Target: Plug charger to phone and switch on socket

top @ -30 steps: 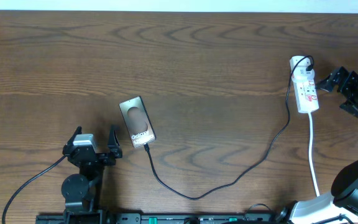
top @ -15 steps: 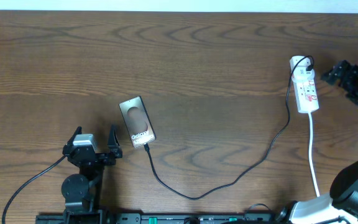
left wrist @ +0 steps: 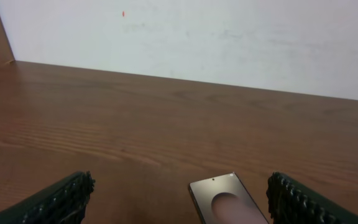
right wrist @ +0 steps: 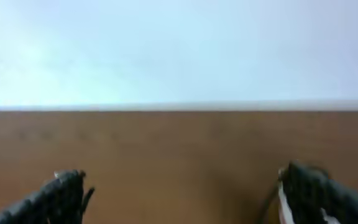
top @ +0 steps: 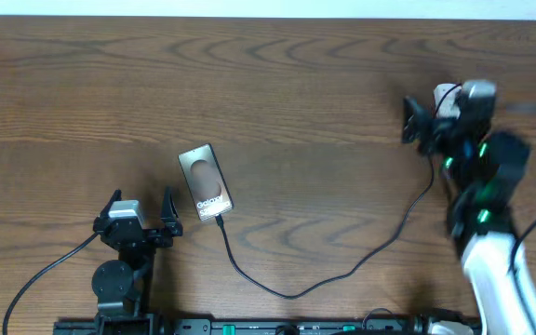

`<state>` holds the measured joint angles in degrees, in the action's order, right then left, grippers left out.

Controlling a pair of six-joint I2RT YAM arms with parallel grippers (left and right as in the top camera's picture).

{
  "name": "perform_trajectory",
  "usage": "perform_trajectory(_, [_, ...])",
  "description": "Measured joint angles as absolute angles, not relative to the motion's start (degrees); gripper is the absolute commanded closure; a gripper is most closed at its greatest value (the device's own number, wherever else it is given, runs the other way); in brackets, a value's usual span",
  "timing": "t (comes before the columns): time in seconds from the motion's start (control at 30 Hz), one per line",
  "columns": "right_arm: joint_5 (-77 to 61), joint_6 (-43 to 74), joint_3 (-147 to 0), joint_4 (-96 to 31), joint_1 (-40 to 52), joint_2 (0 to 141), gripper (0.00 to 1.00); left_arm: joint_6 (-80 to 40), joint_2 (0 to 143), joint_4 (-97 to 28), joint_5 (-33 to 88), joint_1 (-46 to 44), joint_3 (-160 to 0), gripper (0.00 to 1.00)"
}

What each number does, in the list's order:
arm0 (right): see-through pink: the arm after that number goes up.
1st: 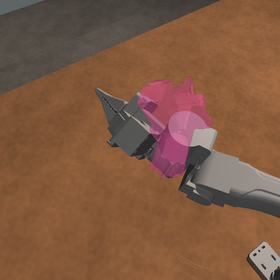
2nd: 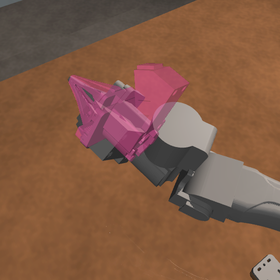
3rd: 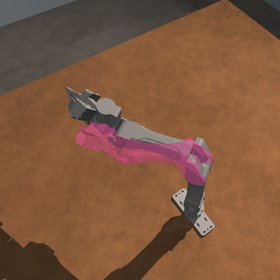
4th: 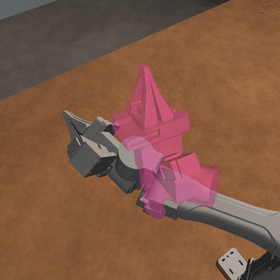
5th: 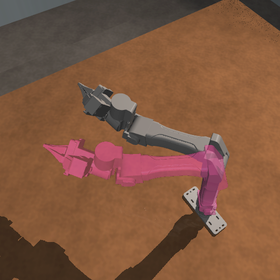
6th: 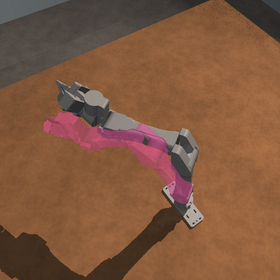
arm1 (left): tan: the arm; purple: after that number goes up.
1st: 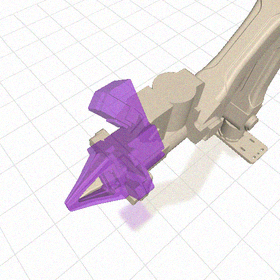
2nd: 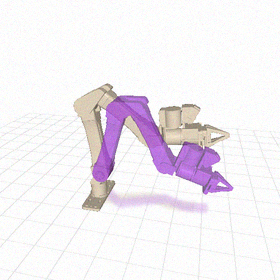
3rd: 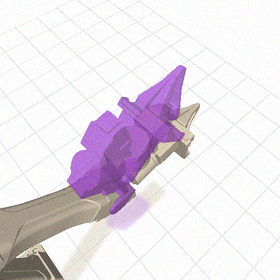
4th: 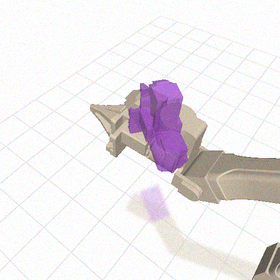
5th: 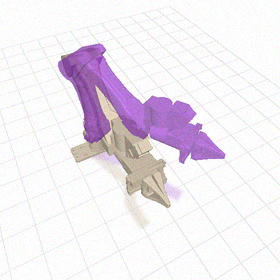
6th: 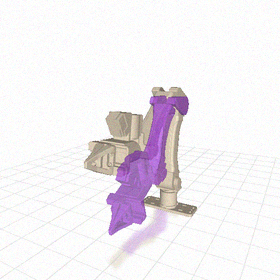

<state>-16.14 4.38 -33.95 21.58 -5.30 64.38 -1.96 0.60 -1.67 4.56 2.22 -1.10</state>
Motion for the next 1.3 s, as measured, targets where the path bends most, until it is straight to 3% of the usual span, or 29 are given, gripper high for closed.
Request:
perform_trajectory(0.13, [-13.1,4.3,-21.7,31.6,-2.8,53.4,0.01,-2.0,0.6,-1.7,4.5,2.2,-1.1,0.09])
perform_trajectory(0.5, [-10.6,2.2,-2.9,31.9,-2.8,24.0,0.01,-2.0,0.6,-1.7,4.5,2.2,-1.1,0.09])
perform_trajectory(1.0, [-9.2,0.4,-0.4,1.5,-2.9,4.4,0.01,-2.0,0.6,-1.7,4.5,2.2,-1.1,0.09])
perform_trajectory(1.3, [-7.2,0.3,-0.4,-3.5,-3.1,0.8,0.01,-2.0,0.6,-1.7,4.5,2.2,-1.1,0.09])
